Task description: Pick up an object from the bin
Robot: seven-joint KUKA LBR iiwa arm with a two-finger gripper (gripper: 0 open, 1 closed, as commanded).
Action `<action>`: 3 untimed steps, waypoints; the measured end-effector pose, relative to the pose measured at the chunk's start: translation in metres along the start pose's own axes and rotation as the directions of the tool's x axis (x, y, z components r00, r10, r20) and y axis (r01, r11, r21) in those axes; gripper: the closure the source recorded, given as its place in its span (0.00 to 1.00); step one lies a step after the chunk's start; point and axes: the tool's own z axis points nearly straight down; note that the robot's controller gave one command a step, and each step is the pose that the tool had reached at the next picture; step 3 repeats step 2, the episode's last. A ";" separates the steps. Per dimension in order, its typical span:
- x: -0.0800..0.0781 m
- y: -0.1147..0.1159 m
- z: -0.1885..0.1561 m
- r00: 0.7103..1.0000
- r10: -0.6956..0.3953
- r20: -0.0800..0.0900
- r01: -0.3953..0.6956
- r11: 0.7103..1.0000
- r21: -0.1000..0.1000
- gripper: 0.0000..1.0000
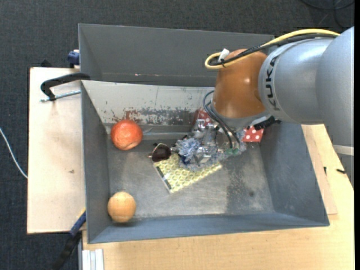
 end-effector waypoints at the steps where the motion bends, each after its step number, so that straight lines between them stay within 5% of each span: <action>1: 0.000 0.000 -0.004 1.000 0.000 0.003 0.000 1.000 0.000 1.00; 3: -0.001 0.000 -0.014 1.000 0.001 0.007 -0.001 1.000 0.000 1.00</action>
Offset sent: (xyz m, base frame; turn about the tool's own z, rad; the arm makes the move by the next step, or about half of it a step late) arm 0.0001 0.0002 0.0728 0.0000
